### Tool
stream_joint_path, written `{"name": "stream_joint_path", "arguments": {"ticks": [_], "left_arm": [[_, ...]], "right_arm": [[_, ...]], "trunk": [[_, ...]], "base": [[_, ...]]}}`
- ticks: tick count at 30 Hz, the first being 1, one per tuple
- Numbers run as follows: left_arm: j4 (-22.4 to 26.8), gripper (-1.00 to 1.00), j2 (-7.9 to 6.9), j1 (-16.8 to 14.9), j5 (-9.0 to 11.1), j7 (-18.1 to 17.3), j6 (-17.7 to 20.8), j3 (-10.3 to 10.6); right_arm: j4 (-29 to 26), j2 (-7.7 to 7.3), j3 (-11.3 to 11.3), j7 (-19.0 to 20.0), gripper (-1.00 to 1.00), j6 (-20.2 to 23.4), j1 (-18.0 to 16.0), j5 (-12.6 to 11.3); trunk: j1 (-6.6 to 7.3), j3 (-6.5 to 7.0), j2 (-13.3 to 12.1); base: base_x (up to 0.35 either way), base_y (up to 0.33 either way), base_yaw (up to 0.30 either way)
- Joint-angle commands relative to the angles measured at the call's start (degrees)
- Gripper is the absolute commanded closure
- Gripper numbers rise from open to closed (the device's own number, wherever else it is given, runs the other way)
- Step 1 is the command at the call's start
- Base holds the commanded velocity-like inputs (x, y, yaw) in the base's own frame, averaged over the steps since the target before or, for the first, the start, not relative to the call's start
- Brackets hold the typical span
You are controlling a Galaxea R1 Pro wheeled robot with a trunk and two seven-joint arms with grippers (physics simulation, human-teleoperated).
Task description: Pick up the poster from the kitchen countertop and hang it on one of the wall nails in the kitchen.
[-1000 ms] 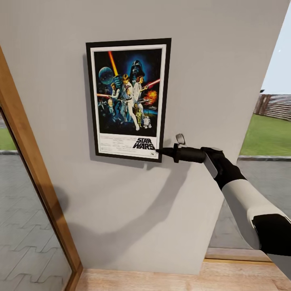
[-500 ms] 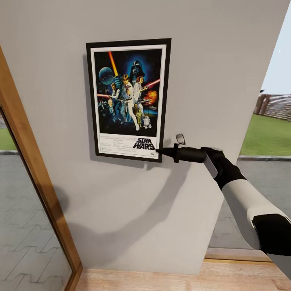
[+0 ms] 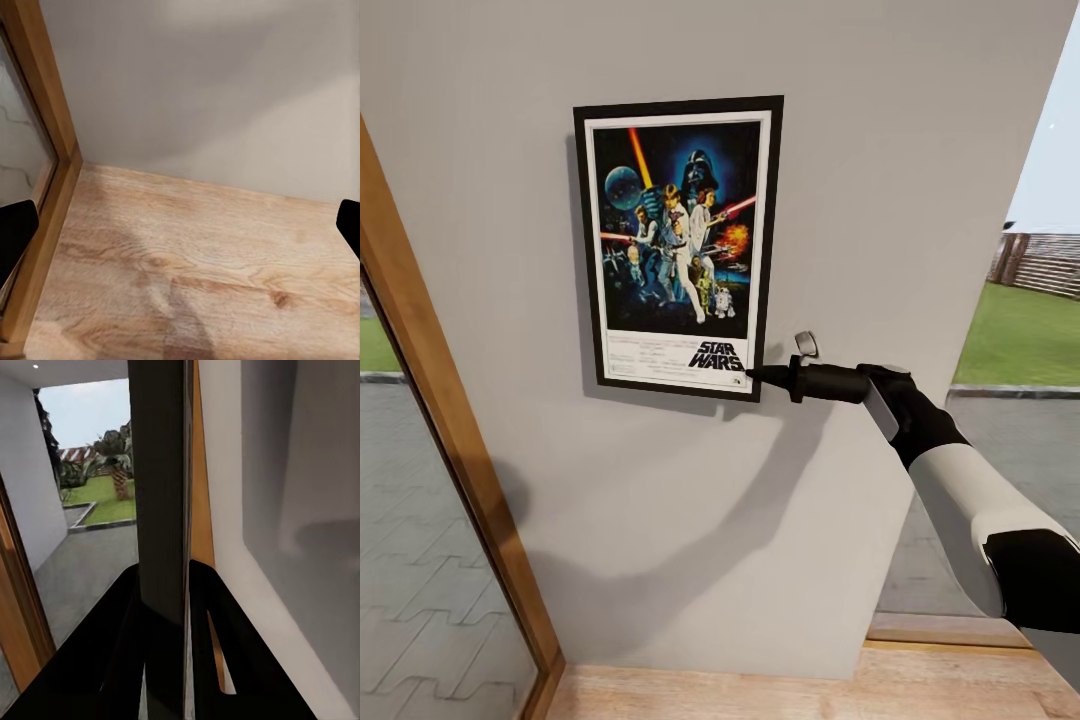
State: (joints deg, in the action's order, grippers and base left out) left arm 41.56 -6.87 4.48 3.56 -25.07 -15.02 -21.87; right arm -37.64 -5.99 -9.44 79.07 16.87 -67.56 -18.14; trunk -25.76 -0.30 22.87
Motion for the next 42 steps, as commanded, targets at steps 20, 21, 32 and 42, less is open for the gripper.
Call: {"name": "stream_joint_path", "arguments": {"ticks": [20, 21, 32, 42], "left_arm": [[0.02, -1.00, 0.01, 0.01, 0.39, -0.41, 0.08, -0.10], [0.02, -1.00, 0.01, 0.01, 0.37, -0.41, 0.08, -0.10], [0.02, -1.00, 0.01, 0.01, 0.37, -0.39, 0.08, -0.10], [0.02, -1.00, 0.01, 0.01, 0.37, -0.41, 0.08, -0.10]], "right_arm": [[0.11, -0.10, -0.23, 0.04, 1.00, 0.80, -0.03, -0.64], [0.11, -0.09, -0.23, 0.03, 1.00, 0.80, -0.03, -0.65], [0.11, -0.08, -0.29, 0.03, 1.00, 0.75, -0.03, -0.67], [0.16, -0.08, -0.23, 0.03, 1.00, 0.77, -0.03, -0.61]], "trunk": [[-0.03, -0.03, 0.05], [-0.03, -0.03, 0.05], [-0.03, -0.03, 0.05], [-0.03, -0.03, 0.05]], "base": [[0.000, 0.000, 0.000], [0.000, 0.000, 0.000], [0.079, 0.000, 0.000], [0.004, 0.000, 0.000]]}}
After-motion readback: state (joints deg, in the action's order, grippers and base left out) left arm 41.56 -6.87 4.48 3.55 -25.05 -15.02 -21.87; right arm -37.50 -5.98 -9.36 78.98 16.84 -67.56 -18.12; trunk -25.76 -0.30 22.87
